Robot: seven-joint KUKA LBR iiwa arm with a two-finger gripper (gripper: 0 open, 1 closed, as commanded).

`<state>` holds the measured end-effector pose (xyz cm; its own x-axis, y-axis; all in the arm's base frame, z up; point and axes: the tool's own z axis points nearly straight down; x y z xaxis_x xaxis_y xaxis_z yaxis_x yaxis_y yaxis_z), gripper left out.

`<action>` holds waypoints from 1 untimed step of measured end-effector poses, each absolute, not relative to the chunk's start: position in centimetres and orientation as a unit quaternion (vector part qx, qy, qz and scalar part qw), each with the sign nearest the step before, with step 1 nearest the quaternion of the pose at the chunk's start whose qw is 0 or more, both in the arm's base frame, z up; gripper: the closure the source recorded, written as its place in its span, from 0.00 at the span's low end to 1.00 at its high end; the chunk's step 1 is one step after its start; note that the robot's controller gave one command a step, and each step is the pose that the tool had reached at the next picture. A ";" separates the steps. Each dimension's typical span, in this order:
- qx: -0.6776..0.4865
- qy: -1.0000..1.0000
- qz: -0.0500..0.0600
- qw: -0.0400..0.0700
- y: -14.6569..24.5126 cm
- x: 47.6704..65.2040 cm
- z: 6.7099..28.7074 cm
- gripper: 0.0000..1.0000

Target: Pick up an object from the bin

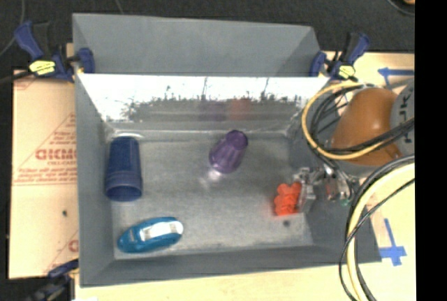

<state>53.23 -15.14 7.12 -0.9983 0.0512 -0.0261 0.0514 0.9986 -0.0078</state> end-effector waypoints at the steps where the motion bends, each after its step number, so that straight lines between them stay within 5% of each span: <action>1: 0.025 1.000 -0.004 0.013 -15.1 53.2 7.1 1.00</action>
Offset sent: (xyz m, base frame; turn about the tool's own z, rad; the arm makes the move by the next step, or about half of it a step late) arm -0.0105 -0.0004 0.0723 0.0210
